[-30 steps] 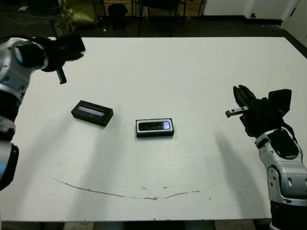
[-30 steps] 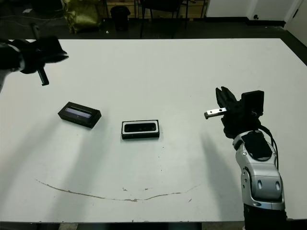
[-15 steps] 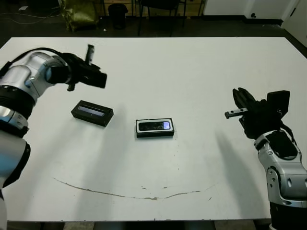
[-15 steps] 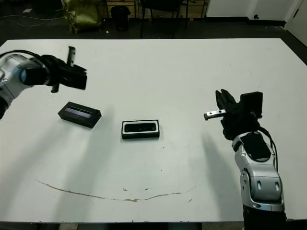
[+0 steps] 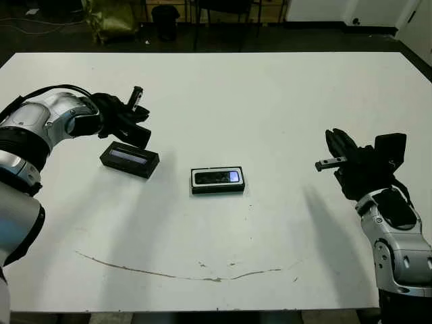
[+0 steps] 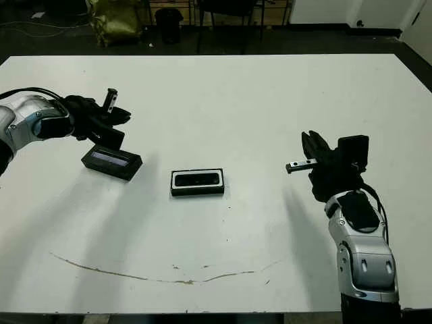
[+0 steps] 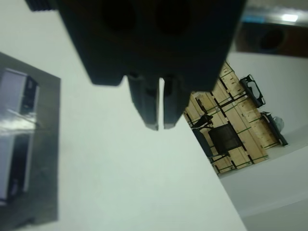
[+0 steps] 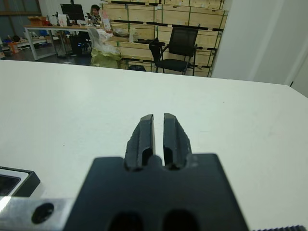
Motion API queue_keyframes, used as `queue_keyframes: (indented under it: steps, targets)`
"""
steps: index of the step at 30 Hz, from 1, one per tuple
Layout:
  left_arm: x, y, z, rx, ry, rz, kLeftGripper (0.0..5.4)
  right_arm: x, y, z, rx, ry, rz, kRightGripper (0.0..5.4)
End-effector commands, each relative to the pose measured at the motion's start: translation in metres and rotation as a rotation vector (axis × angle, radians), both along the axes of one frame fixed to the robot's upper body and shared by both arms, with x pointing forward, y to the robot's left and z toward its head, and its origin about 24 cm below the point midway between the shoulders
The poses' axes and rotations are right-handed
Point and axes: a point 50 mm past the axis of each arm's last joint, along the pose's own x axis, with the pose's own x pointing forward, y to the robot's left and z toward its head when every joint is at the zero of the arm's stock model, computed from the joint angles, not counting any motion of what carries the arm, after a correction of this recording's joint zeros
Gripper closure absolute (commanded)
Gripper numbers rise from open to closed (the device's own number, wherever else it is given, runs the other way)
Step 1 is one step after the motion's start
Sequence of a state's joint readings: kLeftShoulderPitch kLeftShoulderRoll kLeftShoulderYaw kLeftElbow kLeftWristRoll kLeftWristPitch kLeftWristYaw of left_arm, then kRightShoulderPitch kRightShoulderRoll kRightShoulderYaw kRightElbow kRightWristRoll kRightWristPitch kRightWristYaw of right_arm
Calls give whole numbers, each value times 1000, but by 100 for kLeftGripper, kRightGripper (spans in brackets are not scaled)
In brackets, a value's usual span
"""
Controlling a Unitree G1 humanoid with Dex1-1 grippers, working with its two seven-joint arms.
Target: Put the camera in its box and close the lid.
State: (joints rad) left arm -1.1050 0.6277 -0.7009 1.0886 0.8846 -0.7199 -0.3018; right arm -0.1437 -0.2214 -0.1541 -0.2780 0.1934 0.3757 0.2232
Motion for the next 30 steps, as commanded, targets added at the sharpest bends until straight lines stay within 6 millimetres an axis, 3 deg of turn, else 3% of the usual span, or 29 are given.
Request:
queue_keyframes:
  steps: [1,30]
  targets:
    - [-2,6,-11,54,29,24,540,-3,-2,-7,11,35,-16,537]
    - [-10,0,-37,116,131,-29,540,-7,-1,-13,34,40,-5,537]
